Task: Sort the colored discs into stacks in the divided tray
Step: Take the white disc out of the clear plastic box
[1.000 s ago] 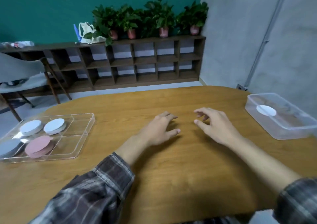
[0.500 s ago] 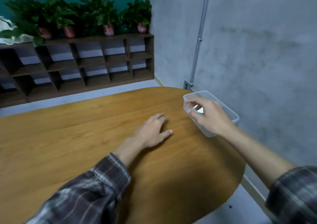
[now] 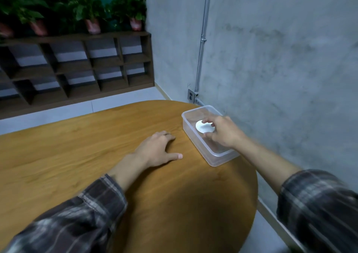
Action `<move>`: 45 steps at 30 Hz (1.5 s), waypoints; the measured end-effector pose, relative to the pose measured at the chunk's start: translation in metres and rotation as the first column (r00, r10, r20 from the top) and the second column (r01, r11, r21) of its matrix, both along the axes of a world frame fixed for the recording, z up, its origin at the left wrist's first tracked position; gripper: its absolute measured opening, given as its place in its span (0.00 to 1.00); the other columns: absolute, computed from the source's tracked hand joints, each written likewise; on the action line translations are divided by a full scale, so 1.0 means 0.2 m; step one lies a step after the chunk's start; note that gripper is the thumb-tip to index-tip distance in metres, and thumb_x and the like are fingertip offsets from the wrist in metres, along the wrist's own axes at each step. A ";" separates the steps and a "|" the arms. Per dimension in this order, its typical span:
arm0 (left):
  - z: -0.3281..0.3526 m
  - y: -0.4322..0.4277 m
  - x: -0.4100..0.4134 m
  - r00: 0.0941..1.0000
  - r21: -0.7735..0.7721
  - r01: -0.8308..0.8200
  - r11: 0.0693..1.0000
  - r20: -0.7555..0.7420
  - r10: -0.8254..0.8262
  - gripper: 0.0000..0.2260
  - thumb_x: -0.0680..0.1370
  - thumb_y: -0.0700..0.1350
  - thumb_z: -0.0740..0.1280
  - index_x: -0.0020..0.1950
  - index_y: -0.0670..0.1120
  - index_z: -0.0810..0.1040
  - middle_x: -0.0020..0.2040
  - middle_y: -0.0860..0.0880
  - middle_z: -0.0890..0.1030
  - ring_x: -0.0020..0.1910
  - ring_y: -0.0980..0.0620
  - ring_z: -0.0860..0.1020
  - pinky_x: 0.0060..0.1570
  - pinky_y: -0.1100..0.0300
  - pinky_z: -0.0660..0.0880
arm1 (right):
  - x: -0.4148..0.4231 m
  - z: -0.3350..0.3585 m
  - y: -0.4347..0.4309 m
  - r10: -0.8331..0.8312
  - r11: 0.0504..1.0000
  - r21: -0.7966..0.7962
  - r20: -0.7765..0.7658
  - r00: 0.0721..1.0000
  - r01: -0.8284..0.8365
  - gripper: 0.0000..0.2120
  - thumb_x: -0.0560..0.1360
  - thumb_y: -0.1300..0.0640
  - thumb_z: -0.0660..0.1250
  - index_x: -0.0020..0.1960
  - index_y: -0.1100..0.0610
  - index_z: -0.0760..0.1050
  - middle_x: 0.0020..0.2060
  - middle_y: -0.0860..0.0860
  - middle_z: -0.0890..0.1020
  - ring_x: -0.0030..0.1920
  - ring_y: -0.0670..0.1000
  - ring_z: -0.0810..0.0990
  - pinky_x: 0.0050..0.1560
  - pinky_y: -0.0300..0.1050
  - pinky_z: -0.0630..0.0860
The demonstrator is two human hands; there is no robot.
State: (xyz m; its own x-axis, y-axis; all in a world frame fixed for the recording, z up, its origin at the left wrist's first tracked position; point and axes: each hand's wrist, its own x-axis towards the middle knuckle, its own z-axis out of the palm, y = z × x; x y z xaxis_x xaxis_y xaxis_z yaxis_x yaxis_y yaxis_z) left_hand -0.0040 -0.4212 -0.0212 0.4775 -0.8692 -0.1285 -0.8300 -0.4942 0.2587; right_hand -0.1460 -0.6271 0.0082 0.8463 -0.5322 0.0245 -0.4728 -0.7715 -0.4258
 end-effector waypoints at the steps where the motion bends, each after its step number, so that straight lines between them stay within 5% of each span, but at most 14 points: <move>1: 0.00 0.00 0.00 1.000 0.003 0.001 1.000 0.000 -0.001 0.38 0.77 0.68 0.68 0.81 0.51 0.65 0.81 0.50 0.65 0.79 0.47 0.64 0.77 0.50 0.62 | 0.03 -0.01 -0.01 -0.004 1.000 -0.008 -0.018 1.000 0.004 0.23 0.75 0.54 0.75 0.68 0.51 0.77 0.64 0.54 0.80 0.63 0.55 0.79 0.62 0.48 0.75; 20: -0.02 0.03 -0.02 1.000 -0.063 0.003 0.998 0.000 -0.003 0.37 0.77 0.67 0.67 0.81 0.51 0.64 0.79 0.51 0.66 0.78 0.50 0.64 0.75 0.52 0.63 | 0.18 -0.06 -0.03 -0.073 0.990 -0.134 -0.220 0.973 0.044 0.23 0.76 0.45 0.72 0.65 0.58 0.79 0.64 0.56 0.79 0.63 0.59 0.78 0.63 0.54 0.76; 25: -0.02 0.03 -0.02 1.000 -0.061 0.006 0.998 0.008 -0.006 0.38 0.78 0.68 0.66 0.82 0.51 0.63 0.81 0.51 0.64 0.79 0.50 0.63 0.76 0.52 0.62 | 0.16 -0.03 0.00 -0.021 0.985 -0.170 -0.232 0.973 -0.019 0.23 0.72 0.41 0.71 0.59 0.56 0.83 0.55 0.56 0.84 0.56 0.58 0.81 0.56 0.53 0.79; 33: -0.04 0.05 -0.02 1.000 -0.065 -0.001 0.998 -0.010 0.000 0.38 0.78 0.70 0.63 0.83 0.52 0.60 0.84 0.52 0.58 0.83 0.49 0.58 0.80 0.50 0.57 | 0.09 -0.02 0.04 0.027 0.994 -0.100 -0.086 0.996 -0.036 0.27 0.62 0.40 0.65 0.50 0.60 0.83 0.45 0.53 0.86 0.46 0.54 0.84 0.49 0.53 0.83; 38: -0.06 0.08 -0.04 0.999 -0.100 -0.003 0.995 -0.049 -0.002 0.37 0.80 0.68 0.62 0.84 0.52 0.59 0.85 0.52 0.56 0.83 0.51 0.56 0.81 0.49 0.57 | 0.05 0.00 0.04 0.074 0.992 -0.109 0.051 0.996 -0.068 0.08 0.75 0.55 0.67 0.46 0.55 0.84 0.36 0.53 0.84 0.38 0.54 0.82 0.42 0.51 0.80; 41: -0.03 0.11 -0.05 0.999 -0.121 0.008 0.993 -0.046 -0.013 0.32 0.81 0.65 0.63 0.82 0.52 0.63 0.83 0.52 0.62 0.81 0.50 0.61 0.78 0.51 0.62 | 0.00 0.03 0.05 0.059 0.989 -0.145 0.140 0.988 -0.038 0.05 0.77 0.58 0.68 0.47 0.56 0.83 0.34 0.56 0.82 0.36 0.58 0.78 0.37 0.49 0.75; 45: 0.03 0.16 -0.07 1.000 -0.213 0.000 0.977 -0.007 -0.002 0.24 0.82 0.61 0.65 0.75 0.52 0.72 0.72 0.53 0.73 0.72 0.51 0.71 0.70 0.52 0.71 | -0.05 0.08 0.10 0.025 0.996 -0.090 0.237 0.971 -0.004 0.08 0.75 0.60 0.67 0.52 0.55 0.83 0.39 0.56 0.84 0.43 0.57 0.80 0.43 0.50 0.77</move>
